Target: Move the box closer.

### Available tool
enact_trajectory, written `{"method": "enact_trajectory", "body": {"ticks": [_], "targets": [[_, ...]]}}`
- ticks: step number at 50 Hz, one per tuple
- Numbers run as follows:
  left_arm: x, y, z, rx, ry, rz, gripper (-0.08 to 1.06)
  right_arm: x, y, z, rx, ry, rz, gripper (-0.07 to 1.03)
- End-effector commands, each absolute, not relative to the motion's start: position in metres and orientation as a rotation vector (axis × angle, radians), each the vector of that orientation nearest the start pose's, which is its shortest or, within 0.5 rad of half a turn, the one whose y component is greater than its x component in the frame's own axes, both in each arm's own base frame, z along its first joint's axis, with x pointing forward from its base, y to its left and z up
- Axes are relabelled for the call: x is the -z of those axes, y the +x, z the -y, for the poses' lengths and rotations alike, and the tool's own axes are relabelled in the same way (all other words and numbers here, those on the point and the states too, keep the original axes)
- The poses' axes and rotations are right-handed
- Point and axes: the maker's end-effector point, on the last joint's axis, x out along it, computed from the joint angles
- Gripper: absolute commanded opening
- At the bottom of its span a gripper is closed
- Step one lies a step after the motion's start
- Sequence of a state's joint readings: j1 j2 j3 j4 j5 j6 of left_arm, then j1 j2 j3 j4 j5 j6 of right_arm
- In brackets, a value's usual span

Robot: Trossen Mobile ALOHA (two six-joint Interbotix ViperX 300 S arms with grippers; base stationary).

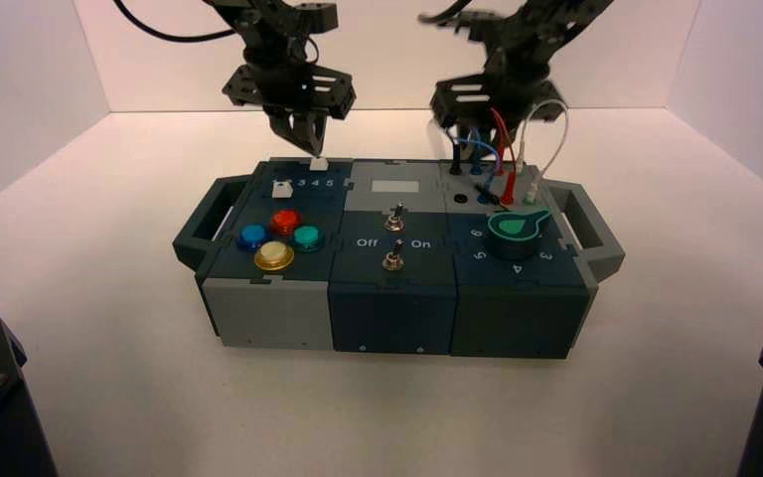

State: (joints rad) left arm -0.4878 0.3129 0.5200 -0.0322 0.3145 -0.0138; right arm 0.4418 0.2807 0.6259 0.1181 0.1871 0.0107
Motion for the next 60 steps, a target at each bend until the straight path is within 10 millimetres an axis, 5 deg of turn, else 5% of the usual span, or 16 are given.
{"method": "enact_trajectory", "body": {"ticks": [1, 21, 60], "targets": [[-0.016, 0.369, 0.206, 0.435, 0.251, -1.134, -0.03, -0.010, 0.366, -0.185, -0.357, -0.115, -1.109, -0.02], [-0.006, 0.328, 0.212, 0.479, 0.315, -1.228, -0.03, -0.019, 0.341, -0.179, -0.356, -0.117, -1.230, -0.02], [-0.022, 0.279, 0.214, 0.513, 0.356, -1.354, -0.03, -0.015, 0.282, -0.177, -0.380, -0.125, -1.358, -0.02]]}}
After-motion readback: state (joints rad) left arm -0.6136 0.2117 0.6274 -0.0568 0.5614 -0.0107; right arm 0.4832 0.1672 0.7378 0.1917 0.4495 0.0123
